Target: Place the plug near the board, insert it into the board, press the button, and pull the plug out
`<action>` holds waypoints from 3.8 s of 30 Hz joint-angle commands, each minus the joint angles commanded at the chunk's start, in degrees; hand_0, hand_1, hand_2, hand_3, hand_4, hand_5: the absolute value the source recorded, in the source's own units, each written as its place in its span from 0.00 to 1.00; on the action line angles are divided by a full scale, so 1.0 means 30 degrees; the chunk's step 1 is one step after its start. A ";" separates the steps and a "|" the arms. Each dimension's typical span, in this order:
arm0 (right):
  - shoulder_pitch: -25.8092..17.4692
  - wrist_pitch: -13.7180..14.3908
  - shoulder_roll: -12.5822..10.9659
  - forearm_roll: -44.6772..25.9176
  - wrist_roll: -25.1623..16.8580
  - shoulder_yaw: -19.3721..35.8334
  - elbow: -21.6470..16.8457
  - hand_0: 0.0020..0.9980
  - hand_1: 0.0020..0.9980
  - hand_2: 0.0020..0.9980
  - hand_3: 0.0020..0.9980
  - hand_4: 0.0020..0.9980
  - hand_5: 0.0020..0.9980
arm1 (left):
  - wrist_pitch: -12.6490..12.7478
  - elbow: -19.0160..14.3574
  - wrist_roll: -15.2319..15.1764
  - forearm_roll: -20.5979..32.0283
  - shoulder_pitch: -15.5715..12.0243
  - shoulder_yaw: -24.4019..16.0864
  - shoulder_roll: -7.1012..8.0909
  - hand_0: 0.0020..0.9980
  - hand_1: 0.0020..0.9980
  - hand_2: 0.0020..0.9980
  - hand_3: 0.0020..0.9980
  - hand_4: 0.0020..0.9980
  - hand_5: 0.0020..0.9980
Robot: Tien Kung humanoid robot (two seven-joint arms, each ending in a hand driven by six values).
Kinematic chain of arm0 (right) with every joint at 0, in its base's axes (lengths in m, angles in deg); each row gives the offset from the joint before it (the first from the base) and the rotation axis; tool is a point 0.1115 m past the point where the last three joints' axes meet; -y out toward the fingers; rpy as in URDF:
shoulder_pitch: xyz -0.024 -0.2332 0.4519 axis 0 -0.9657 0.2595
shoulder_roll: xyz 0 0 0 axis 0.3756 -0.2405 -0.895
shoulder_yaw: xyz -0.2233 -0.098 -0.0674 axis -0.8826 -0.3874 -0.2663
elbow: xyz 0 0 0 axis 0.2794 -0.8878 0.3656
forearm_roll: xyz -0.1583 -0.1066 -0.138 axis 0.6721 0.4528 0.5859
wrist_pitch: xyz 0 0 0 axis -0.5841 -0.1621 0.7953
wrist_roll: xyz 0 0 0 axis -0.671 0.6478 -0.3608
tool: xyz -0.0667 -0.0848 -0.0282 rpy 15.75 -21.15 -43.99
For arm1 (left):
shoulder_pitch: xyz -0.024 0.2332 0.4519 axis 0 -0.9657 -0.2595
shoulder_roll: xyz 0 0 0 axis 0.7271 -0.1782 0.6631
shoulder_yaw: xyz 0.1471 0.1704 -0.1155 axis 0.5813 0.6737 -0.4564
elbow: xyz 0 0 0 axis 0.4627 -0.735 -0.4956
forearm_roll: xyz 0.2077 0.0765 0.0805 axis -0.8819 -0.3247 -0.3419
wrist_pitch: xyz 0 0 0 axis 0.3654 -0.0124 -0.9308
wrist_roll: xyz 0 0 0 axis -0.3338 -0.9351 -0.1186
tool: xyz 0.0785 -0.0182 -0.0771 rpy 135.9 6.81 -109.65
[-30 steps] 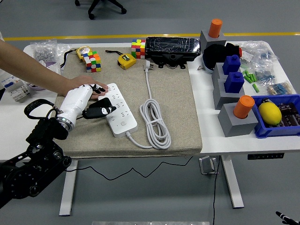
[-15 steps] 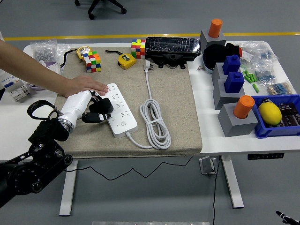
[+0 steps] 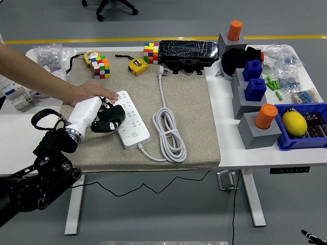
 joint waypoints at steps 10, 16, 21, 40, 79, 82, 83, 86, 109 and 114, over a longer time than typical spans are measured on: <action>-0.0086 -0.0011 0.0120 0.0035 0.0002 0.0097 0.0006 0.65 0.64 0.61 0.55 0.98 0.54 | 0.1032 -0.0890 -0.0932 -0.0244 -0.0696 -0.0655 0.0284 0.27 0.24 0.28 0.47 0.63 0.01; -0.0073 -0.0010 0.0148 0.0068 0.0002 0.0179 0.0003 0.65 0.64 0.61 0.55 0.98 0.54 | 0.1219 -0.1310 -0.1098 -0.0397 -0.1228 -0.1214 0.0692 0.27 0.24 0.28 0.47 0.64 0.01; -0.0077 -0.0009 0.0174 0.0072 0.0005 0.0234 0.0009 0.65 0.64 0.61 0.55 0.98 0.54 | 0.0806 -0.0727 -0.1110 -0.0195 -0.1541 -0.1347 0.0975 0.30 0.26 0.29 0.48 0.65 0.02; -0.0086 -0.0018 0.0188 0.0051 0.0002 0.0206 0.0013 0.65 0.64 0.61 0.55 0.98 0.54 | -0.0730 0.0241 -0.0624 0.0734 -0.1961 -0.1646 0.1061 0.60 0.67 0.63 0.69 0.90 0.39; 0.0317 0.0054 -0.0003 0.0211 -0.0057 0.0330 0.0094 0.65 0.64 0.61 0.55 0.98 0.55 | 0.4178 -0.3983 -0.8885 1.0035 -0.3213 -0.5203 0.0747 0.73 0.76 0.74 0.75 0.95 0.68; 0.0372 0.0068 -0.0026 0.0233 -0.0062 0.0271 0.0114 0.65 0.64 0.61 0.55 0.98 0.55 | 0.4087 -0.4229 -0.8798 1.0116 -0.3211 -0.5244 0.0798 0.73 0.76 0.74 0.75 0.95 0.68; 0.0381 0.0069 -0.0032 0.0244 -0.0062 0.0258 0.0116 0.65 0.64 0.61 0.55 0.98 0.55 | 0.4075 -0.4286 -0.8786 1.0115 -0.3203 -0.5250 0.0802 0.73 0.76 0.74 0.75 0.95 0.68; 0.0408 0.0076 -0.0066 0.0248 -0.0070 0.0187 0.0113 0.65 0.64 0.61 0.55 0.98 0.55 | 0.4072 -0.4492 -0.8755 1.0071 -0.3187 -0.5306 0.0767 0.72 0.75 0.73 0.75 0.94 0.70; 0.0229 0.0074 0.0064 0.0265 -0.0102 0.0212 0.0226 0.65 0.64 0.61 0.55 0.97 0.55 | 0.3467 -0.4772 -0.7886 0.9661 -0.3798 -0.5546 0.0799 0.73 0.74 0.73 0.75 0.92 0.70; 0.0047 0.0062 0.0121 0.0242 -0.0091 0.0306 0.0263 0.65 0.64 0.61 0.55 0.97 0.55 | 0.3413 -0.4863 -0.7741 0.9559 -0.4052 -0.5664 0.0714 0.73 0.74 0.73 0.75 0.92 0.70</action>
